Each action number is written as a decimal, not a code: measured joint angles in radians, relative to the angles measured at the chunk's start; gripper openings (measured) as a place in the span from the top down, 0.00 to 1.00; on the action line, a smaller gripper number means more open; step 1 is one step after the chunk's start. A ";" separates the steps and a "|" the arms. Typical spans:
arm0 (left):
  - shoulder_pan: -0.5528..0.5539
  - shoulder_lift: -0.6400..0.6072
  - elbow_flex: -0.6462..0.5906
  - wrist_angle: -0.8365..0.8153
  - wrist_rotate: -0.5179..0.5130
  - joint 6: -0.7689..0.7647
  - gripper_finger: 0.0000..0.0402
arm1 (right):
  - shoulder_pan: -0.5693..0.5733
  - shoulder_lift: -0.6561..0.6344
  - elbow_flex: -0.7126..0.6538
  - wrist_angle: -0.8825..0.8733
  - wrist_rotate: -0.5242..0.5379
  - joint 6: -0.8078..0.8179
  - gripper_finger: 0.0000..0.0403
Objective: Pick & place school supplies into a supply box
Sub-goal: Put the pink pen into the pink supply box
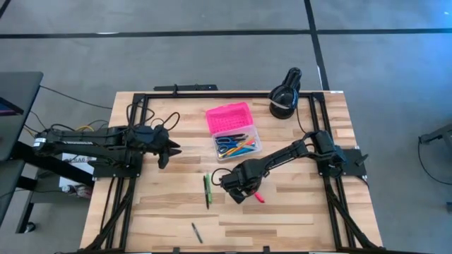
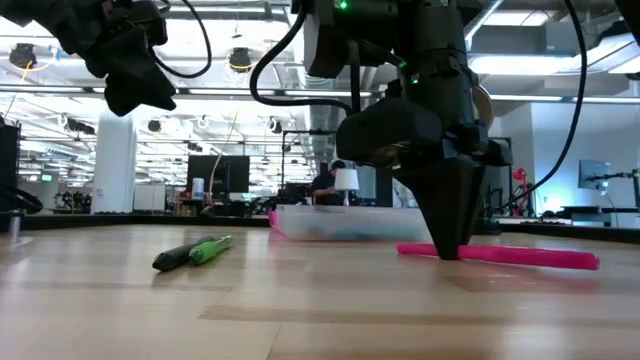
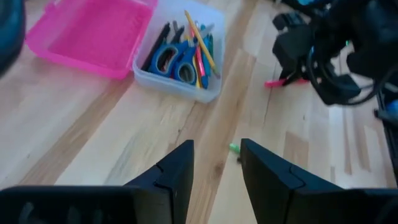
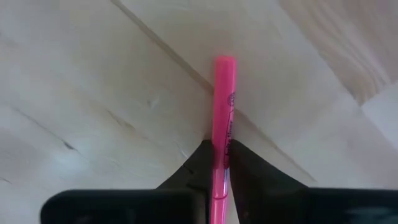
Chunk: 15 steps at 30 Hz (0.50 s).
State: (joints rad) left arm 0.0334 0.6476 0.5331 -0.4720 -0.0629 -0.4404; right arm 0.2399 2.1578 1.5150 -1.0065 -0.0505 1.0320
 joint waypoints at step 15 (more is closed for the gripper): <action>0.000 0.000 0.000 0.023 -0.090 -0.093 0.69 | -0.007 -0.021 -0.002 -0.014 0.059 -0.202 0.96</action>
State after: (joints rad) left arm 0.0334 0.6479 0.5332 -0.4488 -0.1531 -0.5333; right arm 0.2325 2.1365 1.5127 -1.0210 0.0082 0.8296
